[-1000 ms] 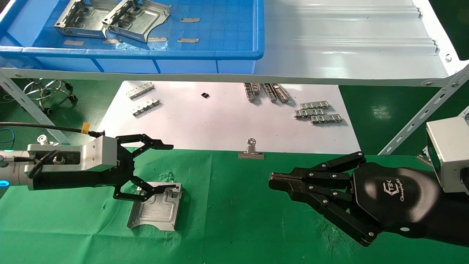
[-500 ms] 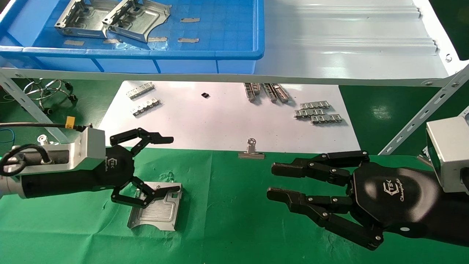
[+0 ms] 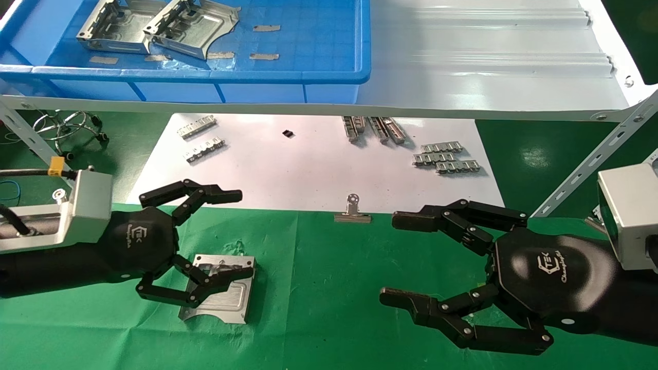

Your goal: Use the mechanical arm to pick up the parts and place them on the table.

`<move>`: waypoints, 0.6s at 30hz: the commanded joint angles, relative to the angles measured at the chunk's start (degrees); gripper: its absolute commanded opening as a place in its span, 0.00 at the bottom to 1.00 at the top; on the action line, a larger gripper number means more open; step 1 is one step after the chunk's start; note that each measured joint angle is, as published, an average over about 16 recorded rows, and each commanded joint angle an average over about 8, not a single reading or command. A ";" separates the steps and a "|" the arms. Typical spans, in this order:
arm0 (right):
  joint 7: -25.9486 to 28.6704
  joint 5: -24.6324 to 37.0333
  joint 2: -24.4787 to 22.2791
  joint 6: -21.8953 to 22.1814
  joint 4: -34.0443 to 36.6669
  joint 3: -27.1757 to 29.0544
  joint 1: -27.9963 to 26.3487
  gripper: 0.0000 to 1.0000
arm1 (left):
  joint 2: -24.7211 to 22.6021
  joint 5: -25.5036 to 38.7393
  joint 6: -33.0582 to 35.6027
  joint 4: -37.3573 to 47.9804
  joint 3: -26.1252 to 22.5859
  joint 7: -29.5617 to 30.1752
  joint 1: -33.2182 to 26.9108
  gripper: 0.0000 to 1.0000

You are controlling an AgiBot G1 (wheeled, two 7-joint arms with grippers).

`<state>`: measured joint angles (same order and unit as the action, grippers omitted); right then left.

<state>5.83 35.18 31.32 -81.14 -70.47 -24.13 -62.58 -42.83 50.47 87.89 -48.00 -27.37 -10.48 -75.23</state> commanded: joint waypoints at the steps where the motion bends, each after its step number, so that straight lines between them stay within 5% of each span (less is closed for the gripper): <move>1: 0.00 0.00 0.00 0.00 0.00 0.00 0.00 1.00 | 0.72 -0.79 -0.20 -2.36 1.05 1.96 1.26 1.00; 18: 0.00 0.00 0.00 0.00 0.00 0.00 0.00 1.00 | 6.80 -7.50 -1.91 -22.27 9.88 18.48 11.90 1.00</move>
<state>5.83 35.18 31.32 -81.13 -70.47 -24.13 -62.58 -36.21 43.17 86.05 -69.69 -17.75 7.41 -63.65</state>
